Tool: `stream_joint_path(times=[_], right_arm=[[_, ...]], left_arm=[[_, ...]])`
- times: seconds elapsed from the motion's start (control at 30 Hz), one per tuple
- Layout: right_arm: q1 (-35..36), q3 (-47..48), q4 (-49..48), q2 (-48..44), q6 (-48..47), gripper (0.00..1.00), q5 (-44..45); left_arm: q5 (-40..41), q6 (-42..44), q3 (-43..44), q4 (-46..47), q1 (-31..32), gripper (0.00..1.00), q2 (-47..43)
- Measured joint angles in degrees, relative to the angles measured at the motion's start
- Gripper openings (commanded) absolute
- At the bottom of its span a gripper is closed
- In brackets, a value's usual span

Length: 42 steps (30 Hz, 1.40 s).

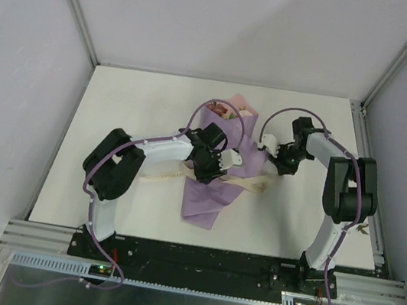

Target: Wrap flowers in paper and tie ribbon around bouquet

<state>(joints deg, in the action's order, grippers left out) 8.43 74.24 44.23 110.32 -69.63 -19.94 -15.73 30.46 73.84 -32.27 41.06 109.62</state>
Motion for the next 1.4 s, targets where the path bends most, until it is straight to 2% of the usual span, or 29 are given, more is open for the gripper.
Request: stream_joint_path(times=[0.37,0.63,0.8,0.93,1.0,1.1,1.3,1.4], right_arm=[[-4.7,-1.5,2.5,-1.6,1.7,0.00,-1.9],[-8.0,-2.2,5.3,-6.7,5.3,0.00,-2.6],[-8.7,-2.2,4.1,-9.4,9.9,0.00,-2.6],[-10.3,-2.2,2.5,-9.3,13.7,0.00,-1.3],[-11.1,-2.2,1.4,-9.3,15.9,0.00,-0.4],[-11.4,-2.2,0.3,-9.3,18.4,0.00,0.5],[-11.4,-2.2,-0.4,-9.3,21.6,0.00,1.5],[-11.5,-2.2,-0.4,-9.3,22.0,0.00,1.7]], left_arm=[[-0.2,0.0,0.0,0.0,-0.1,0.40,0.0],[-0.5,0.0,0.0,0.0,-0.1,0.52,-1.9],[-0.5,1.0,-1.3,-0.2,-0.5,0.72,-6.7],[-0.9,2.9,-4.3,-0.9,-1.7,0.92,-12.7],[-1.2,4.1,-6.3,-2.1,-3.3,0.98,-16.5],[-1.7,4.8,-9.3,-3.1,-7.8,0.99,-22.8],[-2.0,7.5,-15.4,-3.7,-25.5,1.00,-33.8],[0.5,13.0,-17.4,-6.9,-32.4,1.00,-34.4]])
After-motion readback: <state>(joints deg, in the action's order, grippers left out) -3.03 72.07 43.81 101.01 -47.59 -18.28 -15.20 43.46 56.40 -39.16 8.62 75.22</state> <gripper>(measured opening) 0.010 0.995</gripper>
